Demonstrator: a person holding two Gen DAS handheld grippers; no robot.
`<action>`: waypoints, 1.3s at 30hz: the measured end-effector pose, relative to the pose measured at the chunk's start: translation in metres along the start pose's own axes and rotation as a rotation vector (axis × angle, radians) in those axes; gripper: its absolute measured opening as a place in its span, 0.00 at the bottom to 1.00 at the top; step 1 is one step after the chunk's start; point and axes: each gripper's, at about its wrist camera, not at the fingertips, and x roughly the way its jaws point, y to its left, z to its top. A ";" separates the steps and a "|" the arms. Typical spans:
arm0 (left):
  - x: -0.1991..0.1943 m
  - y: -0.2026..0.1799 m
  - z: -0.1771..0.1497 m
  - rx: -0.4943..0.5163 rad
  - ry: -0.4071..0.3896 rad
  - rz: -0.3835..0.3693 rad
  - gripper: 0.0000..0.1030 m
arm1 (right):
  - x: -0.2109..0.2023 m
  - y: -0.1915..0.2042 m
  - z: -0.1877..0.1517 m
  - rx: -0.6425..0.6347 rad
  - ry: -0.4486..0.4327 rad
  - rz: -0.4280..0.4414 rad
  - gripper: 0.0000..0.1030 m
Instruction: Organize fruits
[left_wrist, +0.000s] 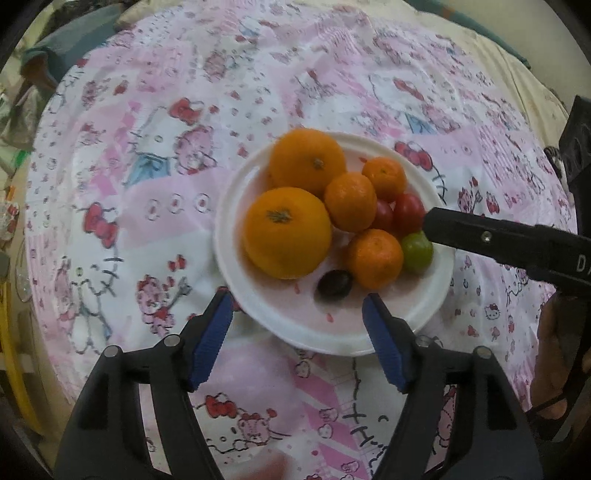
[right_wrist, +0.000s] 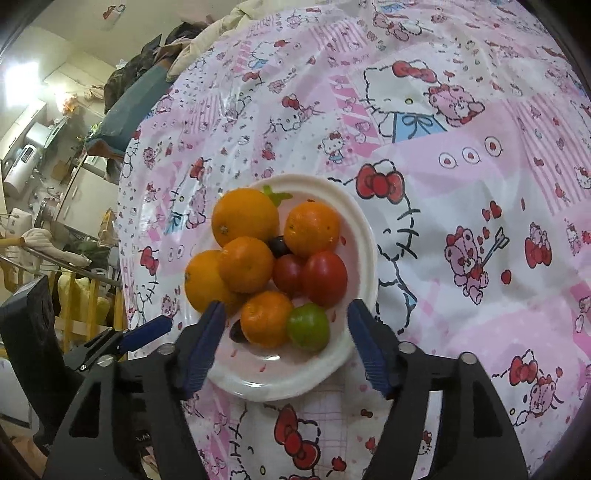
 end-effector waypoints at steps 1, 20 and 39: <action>-0.003 0.002 -0.001 -0.002 -0.013 0.012 0.68 | -0.003 0.002 0.000 -0.002 -0.006 -0.001 0.77; -0.081 0.035 -0.024 -0.101 -0.232 0.069 0.98 | -0.075 0.053 -0.033 -0.168 -0.202 -0.084 1.00; -0.144 0.029 -0.071 -0.135 -0.430 0.134 0.98 | -0.117 0.066 -0.093 -0.225 -0.419 -0.202 1.00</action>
